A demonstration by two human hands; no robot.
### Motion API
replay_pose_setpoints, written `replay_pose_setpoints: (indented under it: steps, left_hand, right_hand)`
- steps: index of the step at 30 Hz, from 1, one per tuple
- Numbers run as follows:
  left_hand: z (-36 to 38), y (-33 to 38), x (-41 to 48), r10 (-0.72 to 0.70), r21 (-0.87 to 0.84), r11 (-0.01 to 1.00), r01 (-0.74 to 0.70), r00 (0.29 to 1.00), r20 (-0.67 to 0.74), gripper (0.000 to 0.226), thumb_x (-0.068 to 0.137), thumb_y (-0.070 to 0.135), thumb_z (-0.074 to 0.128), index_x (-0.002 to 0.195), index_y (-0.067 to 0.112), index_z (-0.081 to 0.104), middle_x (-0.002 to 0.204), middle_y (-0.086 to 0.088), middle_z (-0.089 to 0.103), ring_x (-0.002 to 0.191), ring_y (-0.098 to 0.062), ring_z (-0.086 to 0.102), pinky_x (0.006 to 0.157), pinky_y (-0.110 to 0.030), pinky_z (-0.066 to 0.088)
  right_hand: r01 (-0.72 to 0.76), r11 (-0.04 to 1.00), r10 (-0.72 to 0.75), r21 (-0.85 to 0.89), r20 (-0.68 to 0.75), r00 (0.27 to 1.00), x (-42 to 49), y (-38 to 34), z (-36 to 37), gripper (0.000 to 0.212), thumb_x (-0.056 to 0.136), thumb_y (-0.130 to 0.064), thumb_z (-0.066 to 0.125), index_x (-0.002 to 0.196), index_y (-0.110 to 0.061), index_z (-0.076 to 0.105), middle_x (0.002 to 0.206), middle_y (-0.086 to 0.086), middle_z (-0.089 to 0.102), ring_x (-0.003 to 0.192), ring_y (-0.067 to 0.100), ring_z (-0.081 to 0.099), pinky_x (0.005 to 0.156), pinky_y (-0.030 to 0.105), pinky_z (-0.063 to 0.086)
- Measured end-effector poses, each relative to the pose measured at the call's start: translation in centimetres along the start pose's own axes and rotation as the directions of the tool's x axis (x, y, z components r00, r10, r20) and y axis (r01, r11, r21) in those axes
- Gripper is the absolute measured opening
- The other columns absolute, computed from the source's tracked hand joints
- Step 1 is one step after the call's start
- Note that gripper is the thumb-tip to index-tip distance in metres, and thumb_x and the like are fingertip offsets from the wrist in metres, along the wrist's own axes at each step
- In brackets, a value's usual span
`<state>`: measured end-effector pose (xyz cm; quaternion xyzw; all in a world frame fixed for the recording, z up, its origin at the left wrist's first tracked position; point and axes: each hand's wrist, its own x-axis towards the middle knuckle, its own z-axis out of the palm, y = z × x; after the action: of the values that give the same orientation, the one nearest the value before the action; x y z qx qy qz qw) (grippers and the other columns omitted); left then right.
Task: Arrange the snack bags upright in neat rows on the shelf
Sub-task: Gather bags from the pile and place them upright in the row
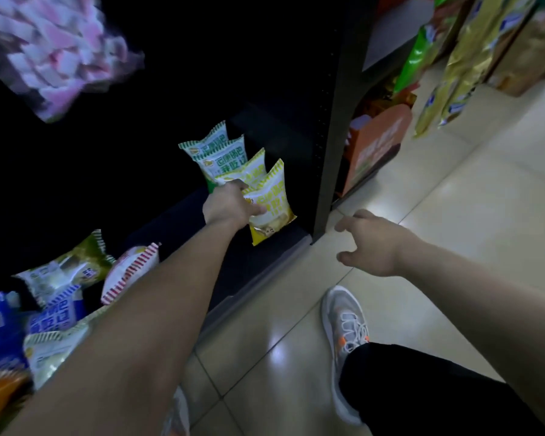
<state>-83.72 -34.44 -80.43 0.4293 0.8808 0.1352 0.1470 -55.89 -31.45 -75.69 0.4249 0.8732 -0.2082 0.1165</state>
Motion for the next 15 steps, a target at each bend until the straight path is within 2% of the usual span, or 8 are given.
replay_pose_setpoints:
  steps: [4,8,12,15]
  left_hand:
    - [2.9,0.3,1.9,-0.017,-0.003,1.000,0.017,0.999,0.041,0.076,0.066,0.059,0.080,0.130,0.030,0.054,0.121,-0.004,0.064,0.108,-0.027,0.061,0.069,-0.032,0.045]
    - [4.0,-0.4,2.9,0.009,-0.026,1.000,-0.008,0.999,0.048,0.075,0.067,0.057,0.079,0.132,0.030,0.053,0.121,-0.005,0.063,0.109,-0.028,0.059,0.073,-0.034,0.047]
    - [3.4,-1.0,2.9,0.097,0.087,0.991,-0.101,0.994,0.047,0.079,0.071,0.063,0.073,0.137,0.029,0.047,0.131,-0.001,0.051,0.118,-0.026,0.052,0.077,-0.040,0.052]
    - [2.5,-1.1,2.4,0.122,0.115,0.985,-0.131,0.989,0.081,0.084,0.072,0.062,0.073,0.141,0.027,0.041,0.138,-0.001,0.045,0.123,-0.026,0.047,0.082,-0.045,0.052]
  right_hand:
    - [0.007,1.000,-0.007,-0.006,0.025,1.000,0.6,-0.2,0.7,0.059,0.087,-0.044,0.061,0.141,-0.027,0.043,0.134,0.002,0.046,0.119,0.024,0.052,0.092,0.034,0.044]
    - [0.012,1.000,-0.012,-0.012,0.065,0.998,1.3,-1.2,1.1,0.057,0.087,-0.044,0.060,0.137,-0.024,0.043,0.130,0.004,0.050,0.119,0.026,0.053,0.096,0.039,0.045]
    - [0.045,0.998,-0.042,-0.035,0.072,0.997,1.9,-3.0,1.2,0.059,0.086,-0.045,0.059,0.137,-0.022,0.042,0.125,0.004,0.048,0.119,0.027,0.051,0.095,0.039,0.045]
    - [0.059,0.997,-0.055,-0.053,0.079,0.995,2.0,-4.4,1.0,0.060,0.086,-0.046,0.059,0.139,-0.024,0.041,0.129,0.004,0.047,0.121,0.028,0.050,0.094,0.039,0.046]
